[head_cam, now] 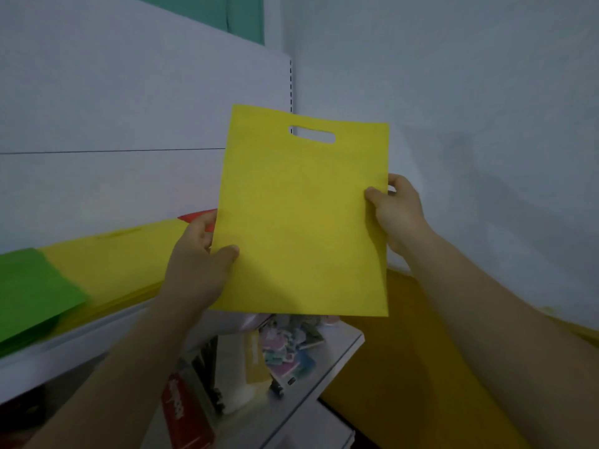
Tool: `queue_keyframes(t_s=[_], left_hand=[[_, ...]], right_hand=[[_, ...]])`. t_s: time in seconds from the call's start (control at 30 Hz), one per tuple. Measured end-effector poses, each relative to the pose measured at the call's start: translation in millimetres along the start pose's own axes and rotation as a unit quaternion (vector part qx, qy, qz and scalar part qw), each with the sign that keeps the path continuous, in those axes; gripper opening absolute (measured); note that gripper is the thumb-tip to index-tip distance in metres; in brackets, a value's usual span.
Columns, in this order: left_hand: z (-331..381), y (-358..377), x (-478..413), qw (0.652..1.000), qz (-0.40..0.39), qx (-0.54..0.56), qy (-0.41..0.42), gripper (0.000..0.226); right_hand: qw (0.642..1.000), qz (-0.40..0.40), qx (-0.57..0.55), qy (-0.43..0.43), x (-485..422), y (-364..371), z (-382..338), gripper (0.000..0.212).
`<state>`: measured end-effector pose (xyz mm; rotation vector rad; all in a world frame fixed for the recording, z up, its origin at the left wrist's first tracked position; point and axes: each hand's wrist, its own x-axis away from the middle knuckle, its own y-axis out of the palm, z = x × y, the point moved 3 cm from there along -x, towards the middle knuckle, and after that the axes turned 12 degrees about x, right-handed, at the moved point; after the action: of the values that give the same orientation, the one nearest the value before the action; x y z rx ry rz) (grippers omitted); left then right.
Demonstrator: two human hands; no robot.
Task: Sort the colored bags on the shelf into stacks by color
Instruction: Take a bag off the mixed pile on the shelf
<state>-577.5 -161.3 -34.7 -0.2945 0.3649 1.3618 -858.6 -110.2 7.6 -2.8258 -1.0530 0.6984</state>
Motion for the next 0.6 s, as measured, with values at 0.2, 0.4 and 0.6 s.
queue_keyframes(t_s=[0.2,0.4,0.6], left_hand=[[2,-18,-31,0.997,0.069,-0.038,0.013,0.040],[7,-44,-43,0.976,0.183,-0.117,0.014,0.047],[19,-74,-32,0.937,0.297,-0.184,0.000,0.051]], right_hand=[[0.997,-0.072,-0.023,-0.024,-51,66,-1,0.020],[0.978,-0.198,-0.049,-0.047,-85,149,-10,0.030],[0.938,-0.331,-0.085,-0.060,-84,231,-34,0.027]])
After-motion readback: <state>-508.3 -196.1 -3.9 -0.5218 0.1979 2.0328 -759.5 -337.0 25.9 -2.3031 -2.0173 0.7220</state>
